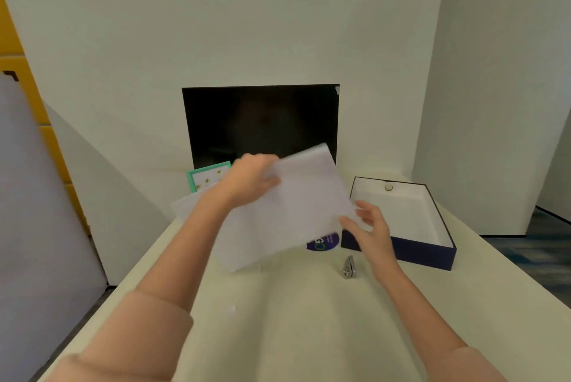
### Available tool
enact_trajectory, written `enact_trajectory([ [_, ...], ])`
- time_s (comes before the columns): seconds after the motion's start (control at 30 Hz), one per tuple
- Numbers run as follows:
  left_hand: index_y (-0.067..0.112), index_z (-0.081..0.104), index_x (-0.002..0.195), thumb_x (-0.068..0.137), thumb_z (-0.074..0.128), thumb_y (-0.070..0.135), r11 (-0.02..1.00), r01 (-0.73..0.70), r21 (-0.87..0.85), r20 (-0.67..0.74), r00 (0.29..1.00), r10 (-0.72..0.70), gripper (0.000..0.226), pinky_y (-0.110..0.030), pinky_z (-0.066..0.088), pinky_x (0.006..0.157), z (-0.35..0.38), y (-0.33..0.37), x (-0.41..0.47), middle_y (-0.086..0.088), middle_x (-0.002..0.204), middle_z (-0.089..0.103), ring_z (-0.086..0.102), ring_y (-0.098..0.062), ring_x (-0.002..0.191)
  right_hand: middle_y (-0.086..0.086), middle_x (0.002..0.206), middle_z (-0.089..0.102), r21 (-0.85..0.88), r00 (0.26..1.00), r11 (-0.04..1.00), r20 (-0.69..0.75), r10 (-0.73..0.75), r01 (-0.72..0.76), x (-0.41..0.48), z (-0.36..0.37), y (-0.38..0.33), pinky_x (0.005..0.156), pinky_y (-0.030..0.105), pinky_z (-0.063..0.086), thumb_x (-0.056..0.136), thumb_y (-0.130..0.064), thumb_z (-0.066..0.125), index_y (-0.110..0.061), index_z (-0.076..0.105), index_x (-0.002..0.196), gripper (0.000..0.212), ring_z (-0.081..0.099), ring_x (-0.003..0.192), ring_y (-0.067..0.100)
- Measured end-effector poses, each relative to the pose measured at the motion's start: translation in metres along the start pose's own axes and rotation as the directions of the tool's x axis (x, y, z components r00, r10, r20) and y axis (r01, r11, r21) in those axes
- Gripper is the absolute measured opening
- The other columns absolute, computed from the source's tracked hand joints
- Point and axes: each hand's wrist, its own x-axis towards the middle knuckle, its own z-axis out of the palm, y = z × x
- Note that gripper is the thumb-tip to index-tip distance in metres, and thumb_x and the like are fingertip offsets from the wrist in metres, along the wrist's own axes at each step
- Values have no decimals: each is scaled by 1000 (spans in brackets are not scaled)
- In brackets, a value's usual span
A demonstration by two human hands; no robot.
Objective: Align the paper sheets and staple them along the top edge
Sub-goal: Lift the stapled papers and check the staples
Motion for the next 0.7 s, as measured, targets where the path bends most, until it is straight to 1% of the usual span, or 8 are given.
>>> enact_trajectory([
  [0.07,14,64,110,89,62,22,964,58,-260,-171,980,-105,23,-37,51,86,-25,-14,-7,-5,105,69,64,-25,98,-4,129,48,66,999,997,0,36,-36,9,-7,-13,97,31,37,81,-31,74,-29,42,138,66,46,120,12],
  [0.13,19,66,109,87,65,20,845,87,-527,-200,954,-222,22,-33,53,83,-34,-23,-14,1,100,70,66,-18,91,-6,132,50,134,983,987,175,61,-85,17,-7,-31,97,32,30,80,-34,74,-33,36,143,73,47,122,11],
  [0.2,23,66,108,84,68,18,711,104,-695,-152,946,-286,25,-35,54,86,-26,-25,-21,2,99,71,68,-17,91,-9,130,58,127,935,986,351,53,-104,19,3,-49,100,35,30,78,-36,74,-33,42,138,69,50,123,10],
  [0.27,17,66,111,84,68,14,595,127,-794,-117,928,-354,27,-36,55,86,-8,-23,-30,0,100,71,68,-19,92,-9,122,66,173,911,980,412,13,-93,15,15,-63,95,30,40,84,-24,69,-25,55,127,45,57,116,10],
  [0.33,10,65,114,87,65,11,524,147,-839,-128,883,-452,27,-34,54,84,11,-21,-41,-2,99,70,68,-21,94,-3,113,71,269,936,960,351,-17,-83,10,26,-70,81,23,51,89,-9,61,-17,65,114,26,65,102,14],
  [0.4,11,64,114,88,63,13,478,170,-862,-138,828,-544,26,-33,52,84,28,-17,-52,-2,100,69,67,-20,93,2,106,73,296,967,953,256,-13,-65,4,32,-69,81,30,55,90,-5,58,-17,69,103,21,68,95,19],
  [0.47,12,64,114,89,62,15,426,189,-885,-122,789,-602,25,-31,51,82,44,-13,-63,-1,102,70,67,-18,93,-1,99,74,225,982,974,190,-18,-25,-3,37,-62,82,35,54,89,-6,57,-21,69,96,21,69,90,19],
  [0.7,16,63,112,87,61,12,276,269,-923,16,741,-671,25,-25,51,71,86,-19,-83,0,103,70,66,-19,94,1,100,70,122,994,990,87,64,-74,-25,52,-18,85,37,52,85,-4,56,-18,62,105,25,66,97,23],
])
